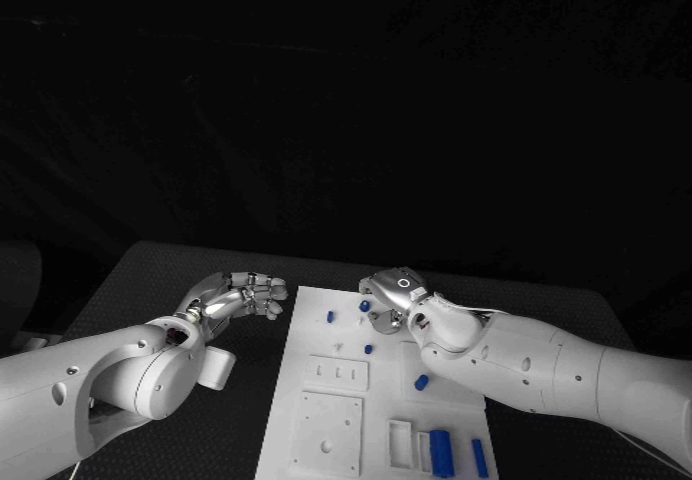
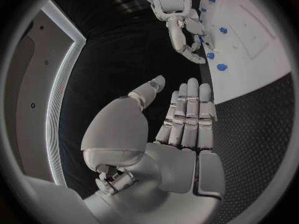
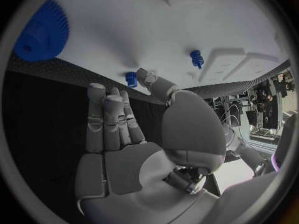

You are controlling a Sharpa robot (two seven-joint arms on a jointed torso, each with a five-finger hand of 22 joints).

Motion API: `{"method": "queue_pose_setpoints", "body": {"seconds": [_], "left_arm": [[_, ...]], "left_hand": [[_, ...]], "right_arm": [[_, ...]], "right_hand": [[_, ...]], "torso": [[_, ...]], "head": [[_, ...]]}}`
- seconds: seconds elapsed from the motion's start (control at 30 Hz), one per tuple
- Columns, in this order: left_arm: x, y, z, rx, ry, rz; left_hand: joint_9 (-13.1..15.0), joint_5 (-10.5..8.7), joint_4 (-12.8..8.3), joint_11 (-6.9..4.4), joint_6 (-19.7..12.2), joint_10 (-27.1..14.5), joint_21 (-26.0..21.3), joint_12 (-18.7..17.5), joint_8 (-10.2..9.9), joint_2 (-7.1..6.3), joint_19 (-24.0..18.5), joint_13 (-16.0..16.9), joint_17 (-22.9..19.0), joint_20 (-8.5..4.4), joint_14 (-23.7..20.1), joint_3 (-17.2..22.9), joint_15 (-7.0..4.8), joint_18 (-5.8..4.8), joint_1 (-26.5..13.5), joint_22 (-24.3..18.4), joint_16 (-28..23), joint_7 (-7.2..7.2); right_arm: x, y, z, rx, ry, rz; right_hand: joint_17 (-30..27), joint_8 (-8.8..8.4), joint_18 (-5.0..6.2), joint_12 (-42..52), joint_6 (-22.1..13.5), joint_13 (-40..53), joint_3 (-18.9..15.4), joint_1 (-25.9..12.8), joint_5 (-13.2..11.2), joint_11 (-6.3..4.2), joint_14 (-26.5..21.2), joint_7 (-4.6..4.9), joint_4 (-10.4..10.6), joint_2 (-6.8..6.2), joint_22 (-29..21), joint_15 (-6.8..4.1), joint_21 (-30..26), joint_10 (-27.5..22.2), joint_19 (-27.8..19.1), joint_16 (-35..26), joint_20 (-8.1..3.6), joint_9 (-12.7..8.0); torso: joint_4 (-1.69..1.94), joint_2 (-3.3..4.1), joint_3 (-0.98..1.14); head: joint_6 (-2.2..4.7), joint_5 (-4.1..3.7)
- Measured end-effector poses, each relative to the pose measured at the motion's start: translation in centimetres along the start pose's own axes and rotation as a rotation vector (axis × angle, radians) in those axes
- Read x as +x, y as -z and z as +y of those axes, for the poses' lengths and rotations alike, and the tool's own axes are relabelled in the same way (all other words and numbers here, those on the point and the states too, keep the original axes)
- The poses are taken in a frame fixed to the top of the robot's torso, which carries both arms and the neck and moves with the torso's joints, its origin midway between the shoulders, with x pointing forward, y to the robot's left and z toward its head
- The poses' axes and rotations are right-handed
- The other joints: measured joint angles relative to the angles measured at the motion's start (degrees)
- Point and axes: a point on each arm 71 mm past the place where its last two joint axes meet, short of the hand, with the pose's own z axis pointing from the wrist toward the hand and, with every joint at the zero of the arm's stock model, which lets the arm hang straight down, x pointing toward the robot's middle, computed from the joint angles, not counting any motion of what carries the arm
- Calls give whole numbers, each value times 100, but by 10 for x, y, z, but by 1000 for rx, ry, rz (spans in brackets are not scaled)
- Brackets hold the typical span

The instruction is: Assemble the parts on the task board

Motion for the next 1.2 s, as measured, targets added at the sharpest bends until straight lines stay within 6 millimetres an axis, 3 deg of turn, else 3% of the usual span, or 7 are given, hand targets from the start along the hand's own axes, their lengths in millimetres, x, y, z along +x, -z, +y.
{"method": "queue_pose_setpoints", "body": {"seconds": [0.43, 0.5, 0.57, 0.7, 0.9, 1.0, 1.2], "left_arm": [[-9, 0, 1, 3, -6, -22], [-11, 0, 1, 6, -8, -28], [-13, 0, 1, 8, -10, -34], [-15, -1, 1, 12, -12, -39], [-16, -2, 1, 18, -15, -40], [-16, -2, 1, 20, -17, -38], [-14, -4, 1, 23, -22, -34]], "left_hand": [[0, 0, 0, -1, -21, 0, 0, 0, 0, 0, 0, -4, 5, 0, 0, 0, 0, 0, 0, -1, -23, 20], [10, 0, -32, 12, -21, 13, 37, 0, 0, 0, 0, 0, 29, 0, 22, 32, -22, -1, 0, -1, -23, 20], [17, 0, -32, 16, -20, 46, 45, 0, 0, 0, 0, 7, 40, 0, 22, 32, -22, -2, 0, -2, -23, 20], [16, 0, -32, 9, -6, 54, 45, 0, 0, 0, 0, 8, 41, 1, 22, 32, -22, -3, 0, -2, -23, 35], [22, 0, -32, 9, 0, 54, 45, 0, 0, 0, 0, 8, 47, 1, 22, 32, -22, -7, 1, -2, -23, 41], [22, 0, -32, 9, 0, 54, 45, 0, 0, 0, 0, 8, 47, 1, 22, 32, -22, -10, 0, -3, -23, 41], [22, 0, -32, 9, 0, 54, 45, 0, 0, 0, 0, 7, 52, 1, 22, 32, -22, -14, 1, -3, -23, 41]], "right_arm": [[-59, 16, -39, 64, -99, -103], [-61, 22, -52, 100, -121, -89], [-60, 30, -65, 143, -152, -64], [-57, 39, -79, 194, -207, -10], [-49, 40, -86, 223, -267, 63], [-42, 41, -91, 237, -282, 97], [-25, 43, -91, 246, -304, 146]], "right_hand": [[-38, 102, 0, 176, 156, 70, 151, -16, 0, -75, 2, -30, 54, 16, -1, 0, 0, 324, 1, 0, 2, 32], [-10, 222, -1, 601, 348, 293, 137, -42, -34, -329, 65, -89, 92, 42, -1, -200, 14, 975, 36, 62, 35, 81], [35, 229, 95, 748, 360, 406, 104, -77, -34, -409, 21, -93, 125, 17, -2, -367, 58, 1294, 55, 116, 56, 92], [84, 229, 195, 1510, 320, 978, -283, -273, -34, -581, -6, -181, 83, 63, -1, -531, 90, 1750, 89, 161, 38, 91], [202, 128, 242, 4516, 282, 3591, -660, -274, 89, -710, 68, -265, 134, 63, -2, -663, 159, 954, 284, 294, -52, 66], [424, 92, 244, 5821, 262, 4809, -728, -343, 182, -698, 35, -316, 223, 72, -2, -629, 302, 306, 344, 498, -93, 47], [664, 66, 233, 6544, 254, 5389, -790, -356, 349, -725, 34, -307, 285, 85, -2, -621, 551, 275, 401, 670, -156, 47]], "torso": [[-27, -1, 19], [-43, -4, 26], [-68, -10, 39], [-125, -21, 75], [-197, -21, 142], [-228, -17, 183], [-261, -1, 258]], "head": [[83, -32], [94, -33], [104, -33], [120, -17], [134, 16], [144, 23], [158, 52]]}}
